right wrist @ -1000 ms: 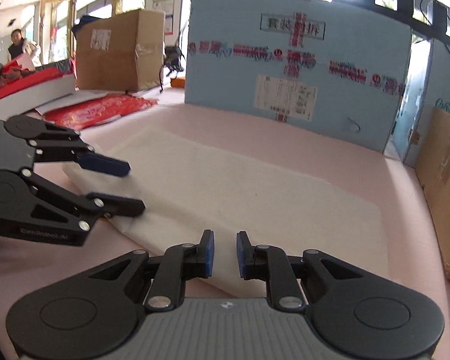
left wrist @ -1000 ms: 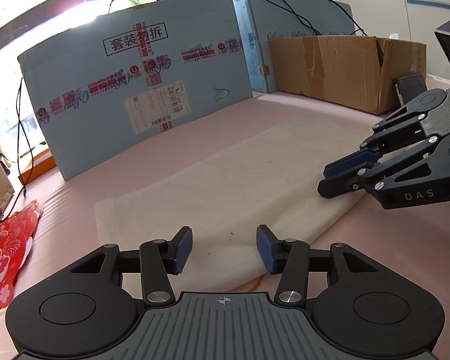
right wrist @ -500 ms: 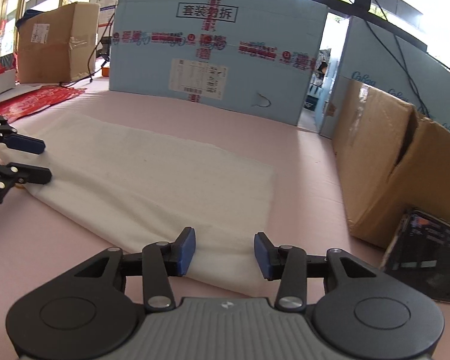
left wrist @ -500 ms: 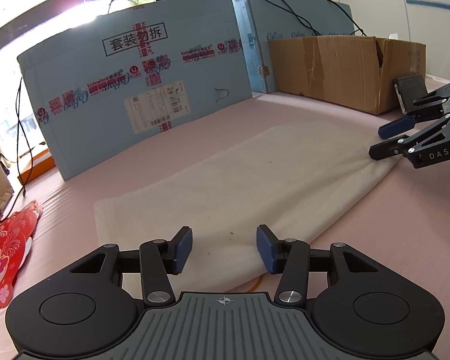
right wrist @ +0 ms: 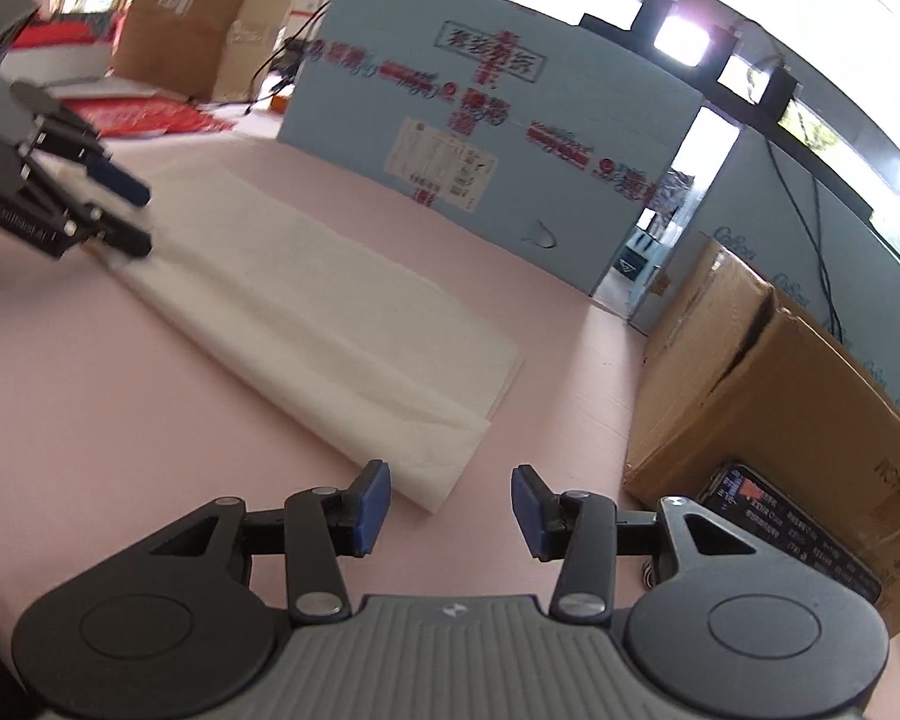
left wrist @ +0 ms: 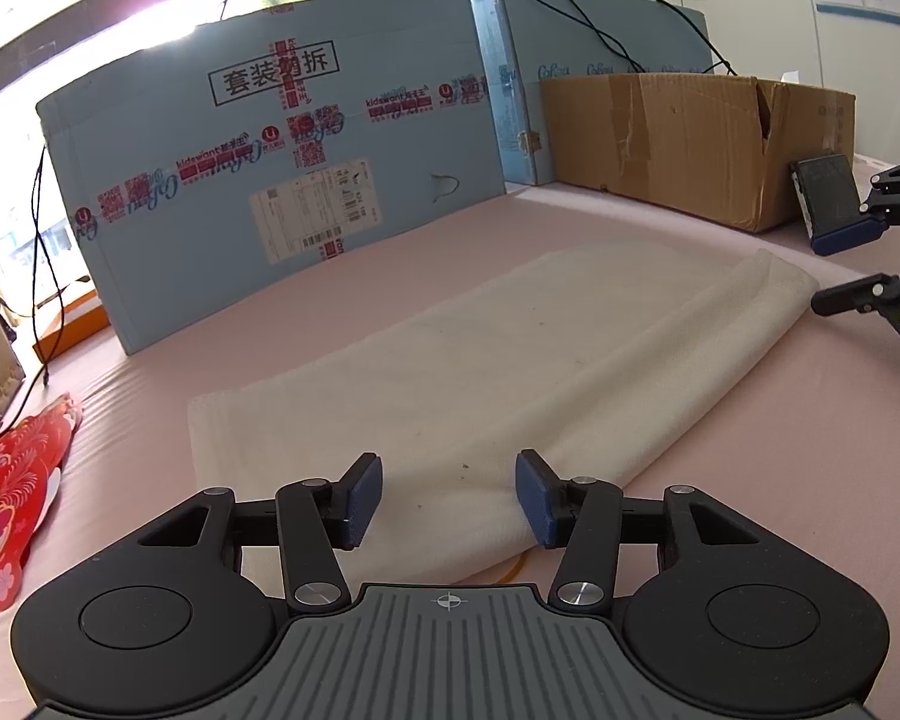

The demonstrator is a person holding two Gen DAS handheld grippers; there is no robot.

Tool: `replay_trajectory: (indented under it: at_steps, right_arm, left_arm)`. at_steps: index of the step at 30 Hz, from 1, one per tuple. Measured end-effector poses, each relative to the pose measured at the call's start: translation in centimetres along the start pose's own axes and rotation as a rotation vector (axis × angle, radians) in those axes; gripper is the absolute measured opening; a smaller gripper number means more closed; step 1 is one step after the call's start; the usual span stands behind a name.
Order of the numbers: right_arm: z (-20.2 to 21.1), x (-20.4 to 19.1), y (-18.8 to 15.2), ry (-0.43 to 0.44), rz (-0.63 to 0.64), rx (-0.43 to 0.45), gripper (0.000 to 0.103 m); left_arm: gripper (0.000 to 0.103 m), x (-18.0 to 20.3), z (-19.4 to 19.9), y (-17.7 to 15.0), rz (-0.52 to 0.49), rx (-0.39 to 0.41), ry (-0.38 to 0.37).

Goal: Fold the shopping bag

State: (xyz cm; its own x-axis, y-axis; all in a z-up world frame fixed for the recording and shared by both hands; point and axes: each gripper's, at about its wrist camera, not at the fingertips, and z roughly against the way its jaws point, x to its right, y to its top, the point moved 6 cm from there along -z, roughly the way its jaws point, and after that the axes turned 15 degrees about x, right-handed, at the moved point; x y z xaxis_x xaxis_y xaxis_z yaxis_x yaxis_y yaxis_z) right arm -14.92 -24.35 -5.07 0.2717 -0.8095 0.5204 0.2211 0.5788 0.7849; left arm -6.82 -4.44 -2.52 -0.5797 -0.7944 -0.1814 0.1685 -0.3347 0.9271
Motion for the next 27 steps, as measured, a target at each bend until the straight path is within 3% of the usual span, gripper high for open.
replay_trajectory:
  at_steps: [6,11,13,17,21,23,27]
  right_arm:
    - [-1.1,-3.1,1.6,0.022,0.308,0.045,0.048]
    - [-2.4,-5.2,3.0,0.072,0.444,0.108,0.045]
    - [-2.8,-5.9,3.4,0.094,0.487,0.131,0.041]
    - [-3.6,-7.6,3.8,0.168,0.597,0.167,0.024]
    - [-4.0,-8.3,3.9,0.233,0.648,0.168,0.012]
    - [-3.9,-8.1,4.1,0.252,0.633,0.166,0.012]
    - [-3.6,-7.8,4.5,0.296,0.586,0.168,0.011]
  left_arm:
    - [0.052,-0.2,0.0,0.0,0.012,-0.001,-0.003]
    - [0.052,-0.4,-0.1,-0.1,0.020,-0.002,-0.007]
    - [0.053,-0.5,-0.1,-0.1,0.025,-0.003,-0.009]
    - [0.053,-0.5,-0.1,-0.1,0.030,-0.002,-0.015]
    - [0.057,0.5,0.4,0.6,-0.007,0.038,-0.079]
    - [0.062,1.0,0.6,0.9,-0.025,0.058,-0.112]
    - [0.063,2.0,1.2,1.6,-0.062,0.097,-0.176]
